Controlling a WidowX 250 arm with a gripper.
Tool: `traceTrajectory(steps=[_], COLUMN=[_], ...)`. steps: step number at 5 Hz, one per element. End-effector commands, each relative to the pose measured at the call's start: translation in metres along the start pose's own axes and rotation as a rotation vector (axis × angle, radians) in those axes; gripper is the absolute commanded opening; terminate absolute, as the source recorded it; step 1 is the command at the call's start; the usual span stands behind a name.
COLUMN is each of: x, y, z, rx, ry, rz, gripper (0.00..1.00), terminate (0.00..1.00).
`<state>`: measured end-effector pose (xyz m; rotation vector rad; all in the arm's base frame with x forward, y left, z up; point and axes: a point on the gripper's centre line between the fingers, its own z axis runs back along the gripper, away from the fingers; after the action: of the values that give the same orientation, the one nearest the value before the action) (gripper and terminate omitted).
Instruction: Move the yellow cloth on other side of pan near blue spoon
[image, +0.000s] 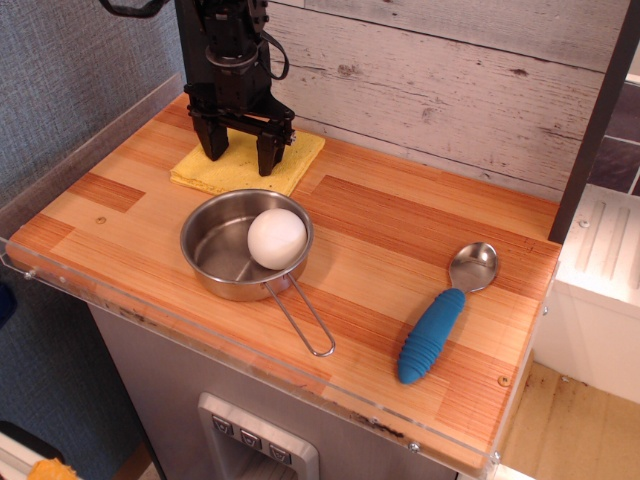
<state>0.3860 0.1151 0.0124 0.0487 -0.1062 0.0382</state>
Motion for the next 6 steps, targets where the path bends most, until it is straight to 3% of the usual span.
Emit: traceTrajectory(steps=[1, 3, 4, 6], x=[0.016, 0.011, 0.014, 0.038], y=[-0.069, -0.151, -0.165, -0.137], z=[0.013, 0.031, 0.038, 0.064], rx=[-0.003, -0.022, 0.018, 0.012], ry=[-0.045, -0.099, -0.108, -0.156], rz=[-0.054, -0.199, -0.174, 0.034], gripper=[1.0, 1.0, 1.0, 1.0], terminate=[0.0, 0.0, 0.0, 0.0])
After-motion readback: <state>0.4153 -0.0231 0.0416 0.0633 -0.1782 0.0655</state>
